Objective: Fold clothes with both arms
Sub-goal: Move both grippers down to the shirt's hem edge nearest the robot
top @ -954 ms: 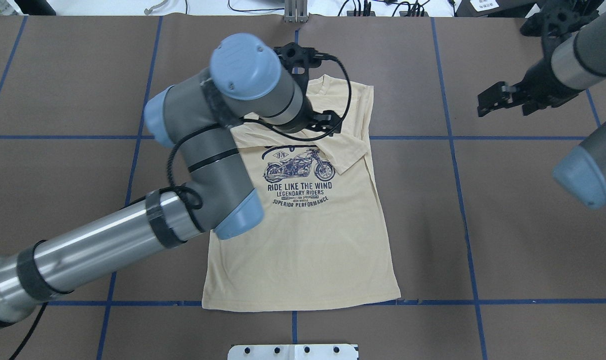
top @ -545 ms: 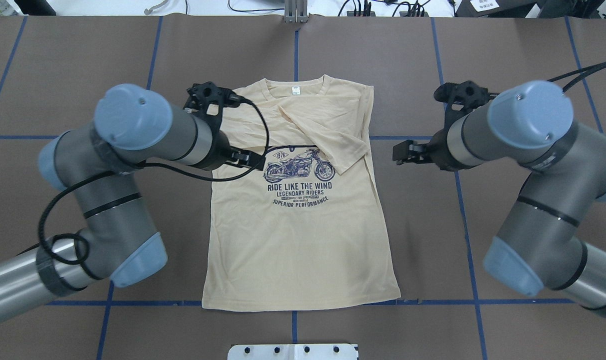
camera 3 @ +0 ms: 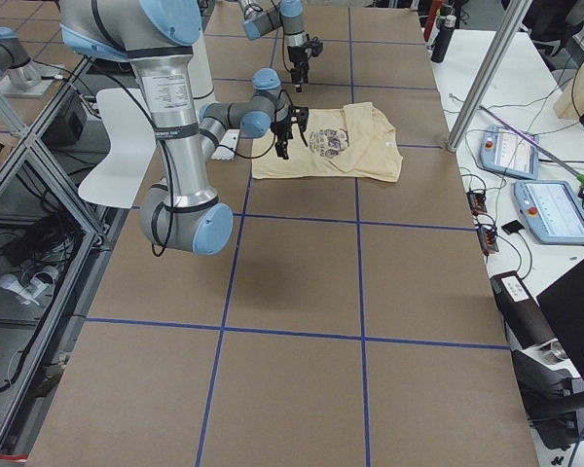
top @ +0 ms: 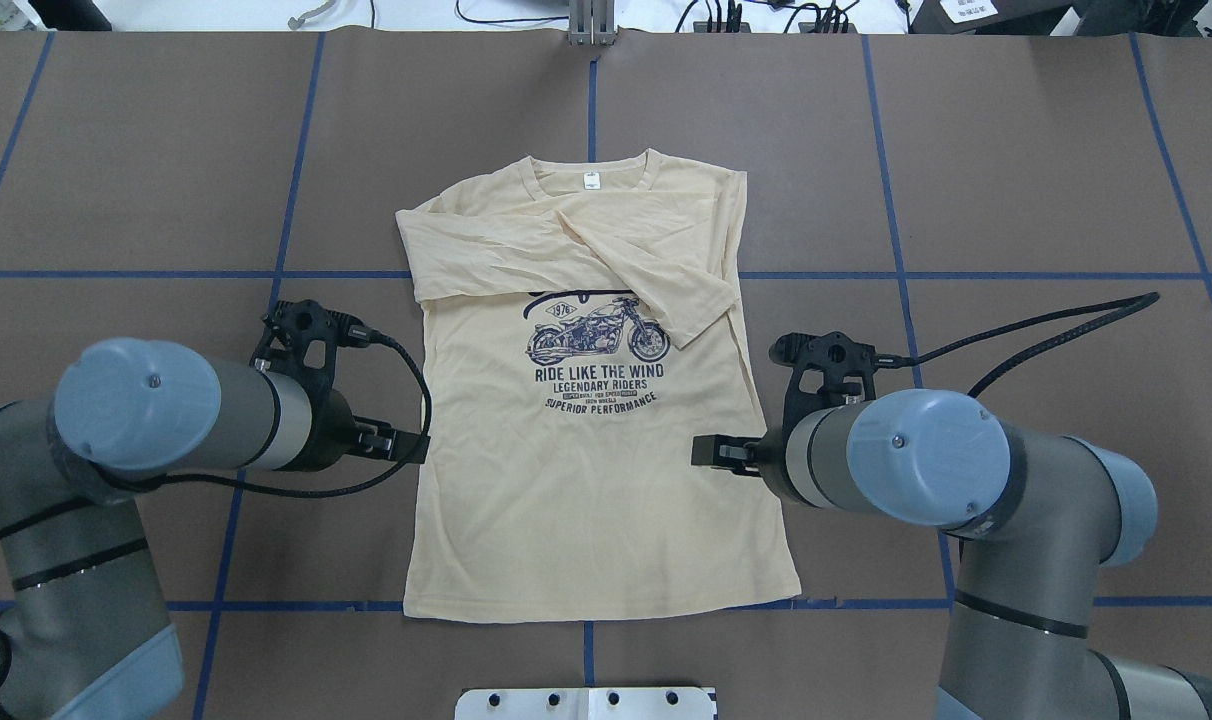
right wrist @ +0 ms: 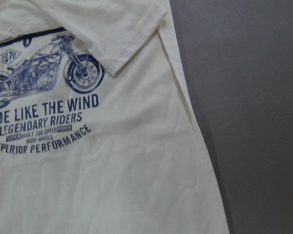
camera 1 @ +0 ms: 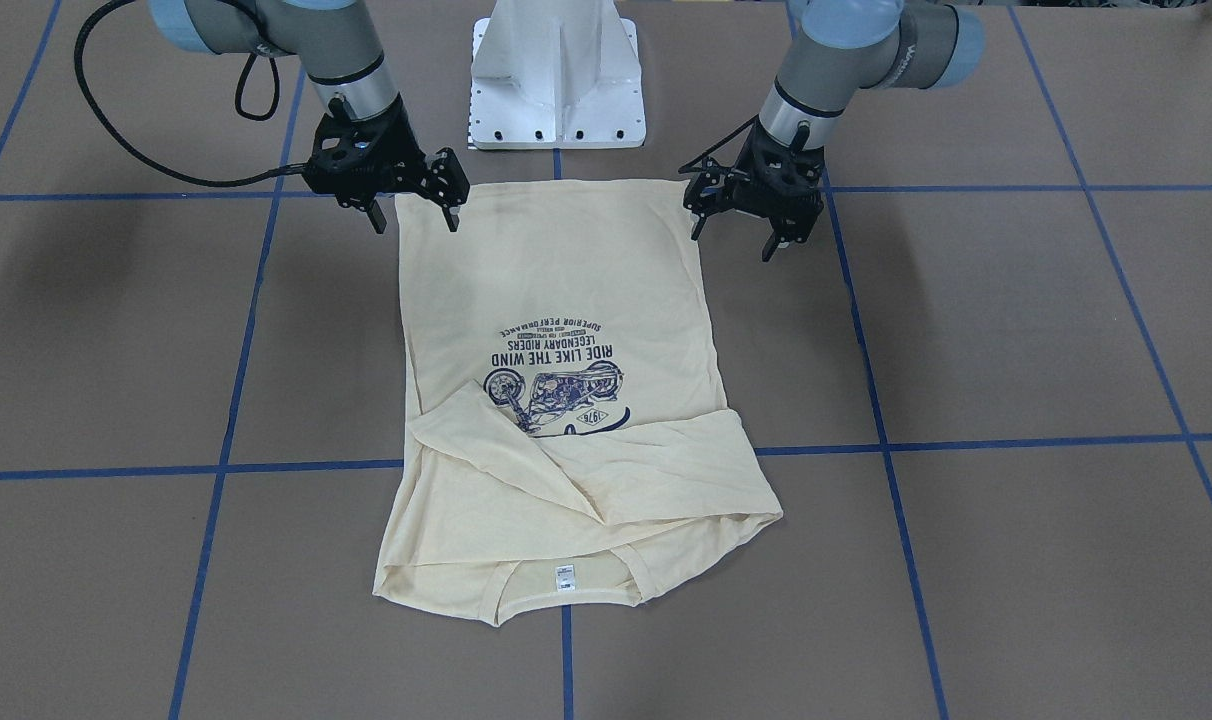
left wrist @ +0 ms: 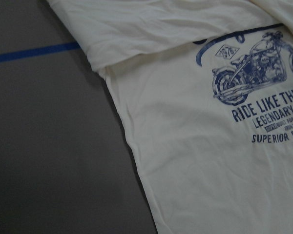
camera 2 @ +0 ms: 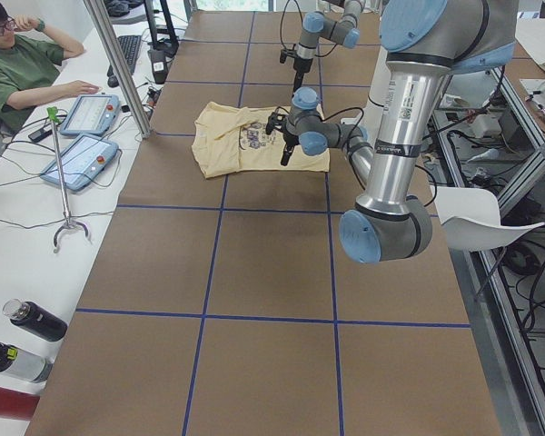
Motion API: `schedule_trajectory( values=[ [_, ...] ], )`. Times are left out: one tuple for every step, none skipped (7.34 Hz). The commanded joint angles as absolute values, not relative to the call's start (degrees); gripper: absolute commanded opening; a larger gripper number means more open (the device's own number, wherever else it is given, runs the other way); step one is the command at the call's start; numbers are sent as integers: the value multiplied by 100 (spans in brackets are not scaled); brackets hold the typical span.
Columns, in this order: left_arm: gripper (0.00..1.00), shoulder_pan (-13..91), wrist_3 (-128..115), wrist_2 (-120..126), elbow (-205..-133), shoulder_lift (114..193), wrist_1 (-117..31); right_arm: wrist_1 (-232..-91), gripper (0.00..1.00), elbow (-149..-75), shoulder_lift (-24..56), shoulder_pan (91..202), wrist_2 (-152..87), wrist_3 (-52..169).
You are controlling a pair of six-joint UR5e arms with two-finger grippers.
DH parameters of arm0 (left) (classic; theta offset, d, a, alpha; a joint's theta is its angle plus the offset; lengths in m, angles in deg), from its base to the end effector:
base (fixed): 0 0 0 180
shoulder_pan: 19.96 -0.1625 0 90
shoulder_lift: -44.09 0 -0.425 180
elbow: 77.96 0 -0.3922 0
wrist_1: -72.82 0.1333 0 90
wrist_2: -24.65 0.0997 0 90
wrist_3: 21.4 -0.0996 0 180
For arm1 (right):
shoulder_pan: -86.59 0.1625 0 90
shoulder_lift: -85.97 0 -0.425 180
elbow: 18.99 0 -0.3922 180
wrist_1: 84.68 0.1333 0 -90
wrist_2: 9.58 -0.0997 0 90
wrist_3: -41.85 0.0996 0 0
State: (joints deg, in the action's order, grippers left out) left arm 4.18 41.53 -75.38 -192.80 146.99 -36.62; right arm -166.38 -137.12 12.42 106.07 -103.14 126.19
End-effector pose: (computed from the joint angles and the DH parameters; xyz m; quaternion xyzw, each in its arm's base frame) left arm 0.4467 -0.3273 0.3061 0.1368 0.4631 0.0642 0.8733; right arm -0.4659 -0.2996 0.2753 0.0697 -0.4404 0.0939 0.8901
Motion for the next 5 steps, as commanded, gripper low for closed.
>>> schedule_trajectory(
  values=[
    [100,-447,5029,-7168,-19336,14587,-3652,-16642,100,-13729,1241,10425,-10160,12693],
    [99,-580,5040,-7168,-19327,14578,-3643,-16642,100,-13729,1241,10417,-10160,12693],
    [80,-651,5127,-7203,-19327,14578,-3625,-16642,100,-13729,1241,10417,-10160,12693],
    [61,-773,5276,-7203,-19275,14587,-3616,-16642,100,-13729,1241,10417,-10151,12693],
    [61,-792,5382,-7221,-19240,14604,-3616,-16642,100,-13720,1232,10425,-10134,12693]
  ],
)
